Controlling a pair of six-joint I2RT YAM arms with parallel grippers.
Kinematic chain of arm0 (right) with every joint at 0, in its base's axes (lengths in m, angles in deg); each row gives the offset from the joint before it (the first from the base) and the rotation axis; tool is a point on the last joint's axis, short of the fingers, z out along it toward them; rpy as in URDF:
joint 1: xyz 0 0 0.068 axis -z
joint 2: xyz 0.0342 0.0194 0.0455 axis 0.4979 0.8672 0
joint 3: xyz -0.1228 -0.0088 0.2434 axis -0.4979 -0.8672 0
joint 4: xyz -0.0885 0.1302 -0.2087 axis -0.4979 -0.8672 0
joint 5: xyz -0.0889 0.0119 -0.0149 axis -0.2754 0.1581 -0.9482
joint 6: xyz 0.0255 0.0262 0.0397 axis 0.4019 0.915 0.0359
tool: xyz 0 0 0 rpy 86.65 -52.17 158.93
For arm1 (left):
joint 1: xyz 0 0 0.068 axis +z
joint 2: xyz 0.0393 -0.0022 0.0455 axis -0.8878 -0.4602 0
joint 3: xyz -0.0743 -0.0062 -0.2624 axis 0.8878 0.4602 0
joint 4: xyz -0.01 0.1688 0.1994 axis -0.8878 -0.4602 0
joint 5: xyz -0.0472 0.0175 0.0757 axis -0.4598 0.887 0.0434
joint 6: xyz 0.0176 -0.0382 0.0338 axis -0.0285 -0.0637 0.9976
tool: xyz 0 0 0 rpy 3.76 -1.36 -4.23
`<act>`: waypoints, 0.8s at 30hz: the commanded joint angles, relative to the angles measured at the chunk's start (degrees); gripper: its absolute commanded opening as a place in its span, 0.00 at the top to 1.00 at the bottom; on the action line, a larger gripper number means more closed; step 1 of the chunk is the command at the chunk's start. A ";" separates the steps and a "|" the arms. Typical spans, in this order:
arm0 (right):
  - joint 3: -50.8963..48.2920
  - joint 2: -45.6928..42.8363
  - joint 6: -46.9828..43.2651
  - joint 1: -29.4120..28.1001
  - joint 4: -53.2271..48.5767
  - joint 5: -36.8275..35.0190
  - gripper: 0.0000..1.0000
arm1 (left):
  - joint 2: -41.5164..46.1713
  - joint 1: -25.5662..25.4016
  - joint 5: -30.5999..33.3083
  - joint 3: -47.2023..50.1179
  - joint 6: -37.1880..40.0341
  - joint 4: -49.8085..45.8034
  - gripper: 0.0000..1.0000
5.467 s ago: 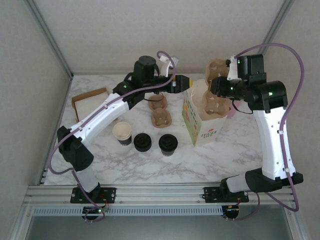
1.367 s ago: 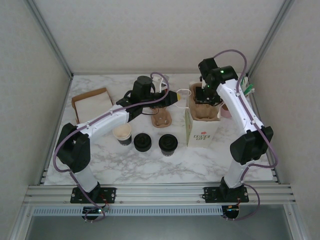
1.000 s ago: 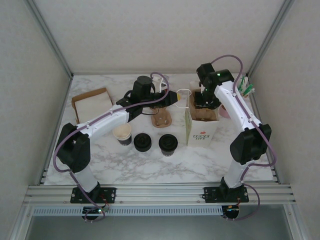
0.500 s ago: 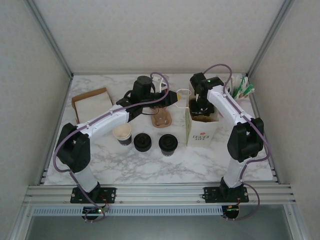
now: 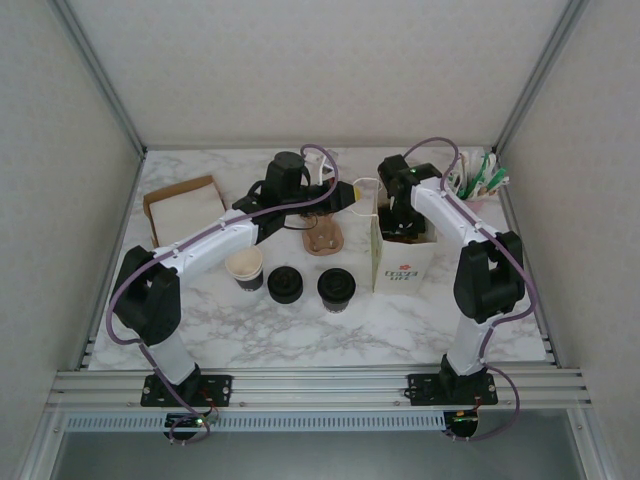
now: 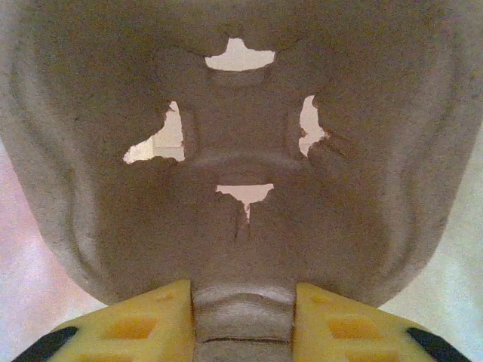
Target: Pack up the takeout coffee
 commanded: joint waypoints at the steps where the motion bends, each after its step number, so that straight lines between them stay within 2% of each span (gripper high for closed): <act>1: -0.85 0.96 0.31 -0.38 0.55 -0.57 0.63 | 2.03 0.42 0.74 0.19 0.08 0.66 1.00; 13: 0.95 0.83 -0.07 -0.39 -0.01 -0.54 0.49 | 2.78 0.55 1.52 0.54 -0.01 0.66 1.00; 24: 8.17 3.96 -1.87 -0.38 -0.60 0.57 0.39 | 4.76 1.79 4.31 1.77 -0.70 1.06 1.00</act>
